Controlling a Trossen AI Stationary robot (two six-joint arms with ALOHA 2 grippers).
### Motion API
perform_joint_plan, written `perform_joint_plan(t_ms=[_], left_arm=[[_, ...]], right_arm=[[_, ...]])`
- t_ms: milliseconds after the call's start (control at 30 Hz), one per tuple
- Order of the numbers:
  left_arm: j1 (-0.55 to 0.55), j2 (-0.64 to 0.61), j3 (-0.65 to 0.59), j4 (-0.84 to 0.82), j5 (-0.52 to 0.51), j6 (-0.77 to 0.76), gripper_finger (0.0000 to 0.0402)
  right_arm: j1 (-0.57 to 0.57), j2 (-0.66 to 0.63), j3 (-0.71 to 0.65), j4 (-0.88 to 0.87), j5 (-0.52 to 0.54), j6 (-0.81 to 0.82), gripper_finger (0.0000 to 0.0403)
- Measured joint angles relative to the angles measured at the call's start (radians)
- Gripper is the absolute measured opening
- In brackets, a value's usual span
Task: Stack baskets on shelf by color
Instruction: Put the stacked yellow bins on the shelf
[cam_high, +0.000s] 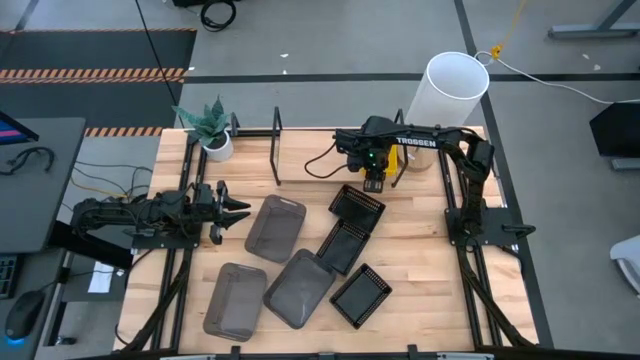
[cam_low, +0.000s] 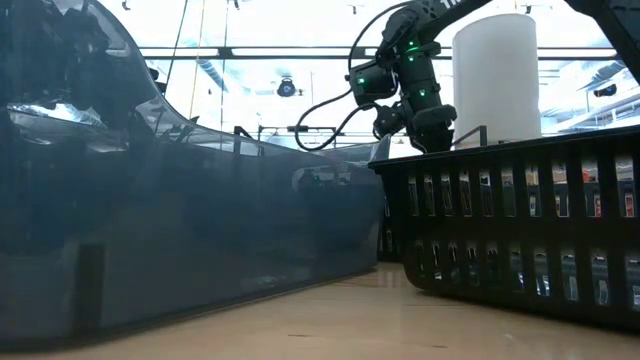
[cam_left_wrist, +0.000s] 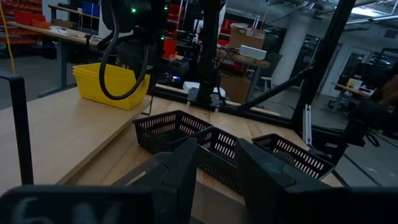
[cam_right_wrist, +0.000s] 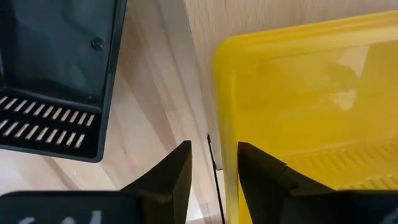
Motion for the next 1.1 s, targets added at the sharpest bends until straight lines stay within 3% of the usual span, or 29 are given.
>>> perform_joint_plan(t_ms=[533, 833, 1100], left_arm=[[0.0, 0.0, 0.0, 0.0, 0.0, 0.0, 0.0117], [0.0, 0.0, 0.0, 0.0, 0.0, 0.0, 0.0117], [0.0, 0.0, 0.0, 0.0, 0.0, 0.0, 0.0117]], right_arm=[[0.007, -0.048, 0.013, -0.038, -0.027, 0.05, 0.0144], [0.132, -0.058, 0.015, -0.001, -0.073, 0.08, 0.0145], [0.229, -0.081, 0.015, -0.024, 0.128, 0.071, 0.0143]])
